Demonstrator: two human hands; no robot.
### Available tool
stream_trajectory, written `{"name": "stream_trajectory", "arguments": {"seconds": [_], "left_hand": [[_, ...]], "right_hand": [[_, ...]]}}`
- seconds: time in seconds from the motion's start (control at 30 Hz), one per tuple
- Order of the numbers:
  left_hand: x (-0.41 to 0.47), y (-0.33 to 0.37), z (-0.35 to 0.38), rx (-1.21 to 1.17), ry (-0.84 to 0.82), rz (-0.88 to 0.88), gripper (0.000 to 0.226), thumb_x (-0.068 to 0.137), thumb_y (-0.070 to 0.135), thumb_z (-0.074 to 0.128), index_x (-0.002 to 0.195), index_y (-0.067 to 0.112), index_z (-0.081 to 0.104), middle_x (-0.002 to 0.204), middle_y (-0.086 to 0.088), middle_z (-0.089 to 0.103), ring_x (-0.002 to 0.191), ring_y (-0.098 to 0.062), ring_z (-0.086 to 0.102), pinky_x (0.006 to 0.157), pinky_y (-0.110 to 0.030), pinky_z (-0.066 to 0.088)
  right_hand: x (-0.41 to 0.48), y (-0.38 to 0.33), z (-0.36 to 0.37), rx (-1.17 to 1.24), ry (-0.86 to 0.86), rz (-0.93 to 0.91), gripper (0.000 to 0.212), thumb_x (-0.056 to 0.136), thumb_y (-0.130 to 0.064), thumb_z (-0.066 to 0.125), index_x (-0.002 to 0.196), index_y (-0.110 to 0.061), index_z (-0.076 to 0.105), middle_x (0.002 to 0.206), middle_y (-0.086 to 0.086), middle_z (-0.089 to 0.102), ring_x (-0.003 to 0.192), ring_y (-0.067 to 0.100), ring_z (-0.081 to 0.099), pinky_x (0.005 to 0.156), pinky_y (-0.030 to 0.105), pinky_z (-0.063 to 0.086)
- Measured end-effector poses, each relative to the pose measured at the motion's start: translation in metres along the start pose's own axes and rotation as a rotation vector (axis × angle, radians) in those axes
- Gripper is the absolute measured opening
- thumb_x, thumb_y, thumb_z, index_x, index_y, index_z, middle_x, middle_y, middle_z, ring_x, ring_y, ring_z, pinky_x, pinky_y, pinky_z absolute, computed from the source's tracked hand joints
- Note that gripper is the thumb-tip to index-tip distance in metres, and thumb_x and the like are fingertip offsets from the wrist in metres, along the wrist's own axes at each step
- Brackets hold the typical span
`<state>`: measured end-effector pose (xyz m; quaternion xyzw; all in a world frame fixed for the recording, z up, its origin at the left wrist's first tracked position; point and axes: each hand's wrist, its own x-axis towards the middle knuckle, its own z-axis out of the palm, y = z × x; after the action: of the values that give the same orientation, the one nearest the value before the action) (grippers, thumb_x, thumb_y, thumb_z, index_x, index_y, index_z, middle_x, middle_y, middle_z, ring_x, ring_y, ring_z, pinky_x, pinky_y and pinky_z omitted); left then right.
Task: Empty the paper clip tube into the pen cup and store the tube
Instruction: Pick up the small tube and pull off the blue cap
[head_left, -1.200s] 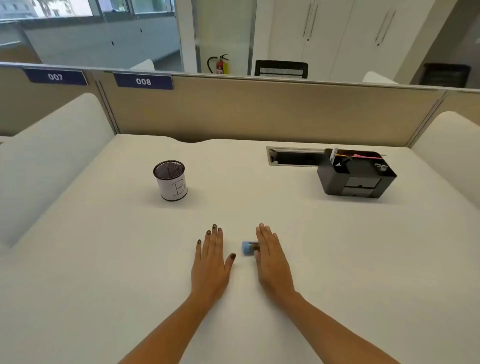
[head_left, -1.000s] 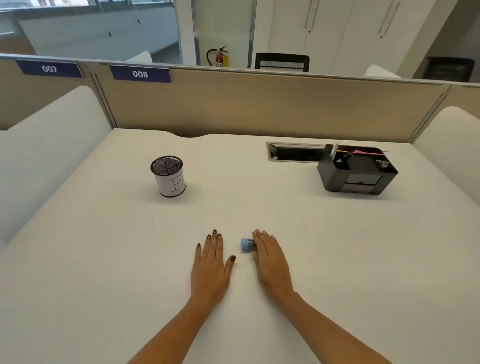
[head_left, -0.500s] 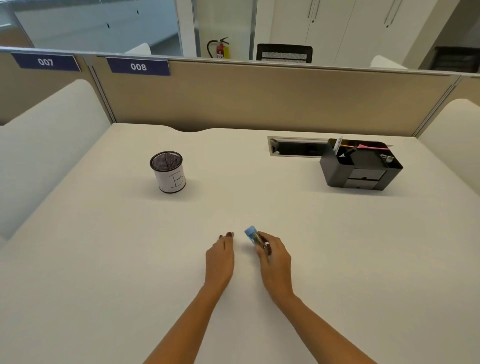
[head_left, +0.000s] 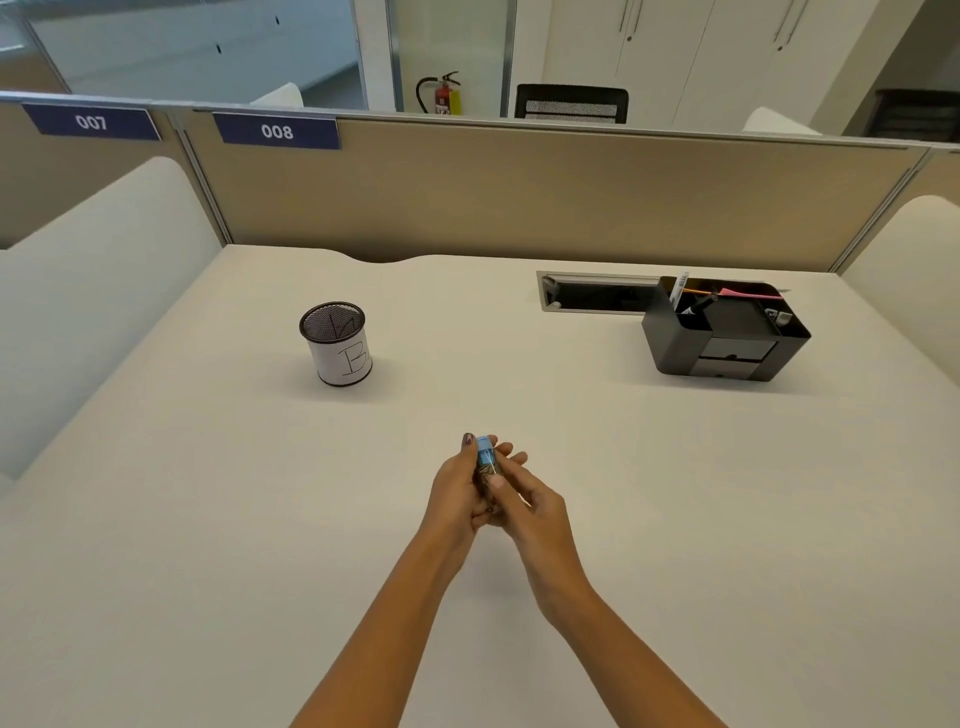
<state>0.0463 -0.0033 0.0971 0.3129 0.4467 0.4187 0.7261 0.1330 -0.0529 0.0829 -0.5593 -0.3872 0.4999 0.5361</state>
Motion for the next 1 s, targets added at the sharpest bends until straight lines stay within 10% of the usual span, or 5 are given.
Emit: {"name": "stream_trajectory", "arguments": {"seconds": [0.23,0.63,1.0], "left_hand": [[-0.007,0.01,0.01,0.083,0.051,0.139,0.045,0.1,0.043,0.029,0.118,0.013,0.056,0.1,0.001,0.071,0.095,-0.02,0.072,0.078,-0.041,0.056],[-0.011,0.016,0.021,0.086,0.107,0.277,0.036,0.099,0.042,0.032,0.099,0.022,0.062,0.097,0.002,0.069,0.078,-0.009,0.073,0.061,-0.023,0.057],[-0.016,0.025,0.023,0.047,0.147,0.285,0.032,0.099,0.043,0.032,0.096,0.029,0.061,0.099,0.005,0.068,0.097,-0.019,0.065,0.074,-0.03,0.053]], "right_hand": [[-0.001,-0.016,0.002,-0.003,-0.05,-0.073,0.031,0.098,-0.023,0.057,0.115,-0.048,0.062,0.103,-0.026,0.073,0.102,0.002,0.069,0.087,0.019,0.056],[-0.002,-0.026,0.007,-0.036,-0.044,-0.144,0.032,0.1,-0.02,0.052,0.129,-0.034,0.057,0.125,-0.002,0.067,0.108,0.013,0.068,0.089,0.02,0.054],[-0.004,-0.034,0.008,-0.002,-0.073,-0.162,0.033,0.099,-0.018,0.052,0.127,-0.036,0.056,0.125,-0.011,0.065,0.11,0.0,0.064,0.088,0.018,0.054]]}}
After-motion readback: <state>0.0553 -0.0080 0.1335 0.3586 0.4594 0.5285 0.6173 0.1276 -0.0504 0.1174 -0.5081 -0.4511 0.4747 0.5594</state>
